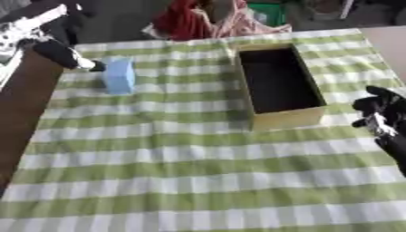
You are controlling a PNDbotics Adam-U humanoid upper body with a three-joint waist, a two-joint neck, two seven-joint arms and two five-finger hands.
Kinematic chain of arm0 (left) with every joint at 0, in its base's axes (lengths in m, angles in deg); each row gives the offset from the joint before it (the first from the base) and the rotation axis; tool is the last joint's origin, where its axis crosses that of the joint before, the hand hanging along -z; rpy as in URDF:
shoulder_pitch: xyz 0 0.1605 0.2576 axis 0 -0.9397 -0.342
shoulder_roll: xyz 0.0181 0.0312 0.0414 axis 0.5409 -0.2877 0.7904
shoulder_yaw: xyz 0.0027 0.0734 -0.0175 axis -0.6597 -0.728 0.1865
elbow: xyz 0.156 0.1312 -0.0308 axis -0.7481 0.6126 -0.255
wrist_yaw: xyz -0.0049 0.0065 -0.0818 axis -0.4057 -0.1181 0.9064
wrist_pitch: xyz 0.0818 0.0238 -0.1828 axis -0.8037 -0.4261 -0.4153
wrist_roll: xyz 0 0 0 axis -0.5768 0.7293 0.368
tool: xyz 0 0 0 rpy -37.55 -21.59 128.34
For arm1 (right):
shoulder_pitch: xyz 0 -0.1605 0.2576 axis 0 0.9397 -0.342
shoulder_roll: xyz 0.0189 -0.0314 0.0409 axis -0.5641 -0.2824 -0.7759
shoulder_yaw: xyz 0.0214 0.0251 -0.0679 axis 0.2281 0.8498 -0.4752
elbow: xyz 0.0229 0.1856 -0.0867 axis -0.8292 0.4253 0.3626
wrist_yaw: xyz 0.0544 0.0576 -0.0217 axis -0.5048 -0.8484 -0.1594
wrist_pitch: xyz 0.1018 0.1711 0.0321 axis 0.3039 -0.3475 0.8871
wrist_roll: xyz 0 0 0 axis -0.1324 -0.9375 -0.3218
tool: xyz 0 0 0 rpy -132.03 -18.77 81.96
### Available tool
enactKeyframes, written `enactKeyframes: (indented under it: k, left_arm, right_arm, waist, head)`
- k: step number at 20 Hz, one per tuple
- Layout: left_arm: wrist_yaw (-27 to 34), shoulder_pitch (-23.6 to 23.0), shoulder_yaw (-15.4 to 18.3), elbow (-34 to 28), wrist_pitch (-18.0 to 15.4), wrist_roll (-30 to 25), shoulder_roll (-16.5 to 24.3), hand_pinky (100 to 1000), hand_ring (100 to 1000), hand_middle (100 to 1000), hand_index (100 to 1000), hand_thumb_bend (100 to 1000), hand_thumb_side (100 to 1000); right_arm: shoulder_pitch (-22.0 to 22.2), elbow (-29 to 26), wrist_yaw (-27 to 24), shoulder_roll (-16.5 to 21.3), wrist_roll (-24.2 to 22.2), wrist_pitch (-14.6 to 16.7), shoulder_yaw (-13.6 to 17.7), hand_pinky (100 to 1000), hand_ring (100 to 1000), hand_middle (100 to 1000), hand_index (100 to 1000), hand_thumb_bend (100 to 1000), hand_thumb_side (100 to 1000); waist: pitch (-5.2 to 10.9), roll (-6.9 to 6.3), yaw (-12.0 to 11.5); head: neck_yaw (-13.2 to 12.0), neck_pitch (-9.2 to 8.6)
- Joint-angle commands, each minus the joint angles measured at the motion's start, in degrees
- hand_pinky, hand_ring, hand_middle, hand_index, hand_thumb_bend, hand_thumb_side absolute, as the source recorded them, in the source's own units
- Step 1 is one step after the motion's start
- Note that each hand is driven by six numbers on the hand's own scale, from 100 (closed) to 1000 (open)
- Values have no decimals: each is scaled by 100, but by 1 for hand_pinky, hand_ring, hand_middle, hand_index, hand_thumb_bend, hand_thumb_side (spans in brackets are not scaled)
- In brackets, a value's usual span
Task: Pick up objects on the table and place them in the box.
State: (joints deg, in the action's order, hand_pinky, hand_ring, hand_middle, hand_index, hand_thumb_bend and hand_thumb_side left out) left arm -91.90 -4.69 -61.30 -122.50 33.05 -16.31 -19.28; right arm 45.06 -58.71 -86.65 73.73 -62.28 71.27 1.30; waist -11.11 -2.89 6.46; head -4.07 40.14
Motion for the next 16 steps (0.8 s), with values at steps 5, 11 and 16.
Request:
enactKeyframes:
  k: [5, 11, 16]
  left_arm:
    - [-734, 412, 427, 1112, -280, 3, -211, 813, 834, 867, 903, 702, 198]
    - [-1300, 557, 511, 2013, -733, 557, -368, 846, 866, 898, 907, 718, 201]
    - [-1794, 580, 624, 2349, -1059, 1051, -517, 847, 872, 898, 908, 703, 191]
  right_arm:
    - [-48, -32, -37, 66, -59, 11, -17, 580, 765, 655, 874, 100, 501]
    - [-73, -27, -50, 50, -93, 5, -57, 579, 763, 652, 875, 100, 503]
    - [-89, -25, -49, 38, -109, 6, -69, 579, 763, 651, 875, 100, 503]
  waist:
    - [56, 11, 93]
    - [26, 16, 157]
    - [-16, 23, 221]
  head:
    - [-52, -38]
    - [-74, -51]
    - [-94, -72]
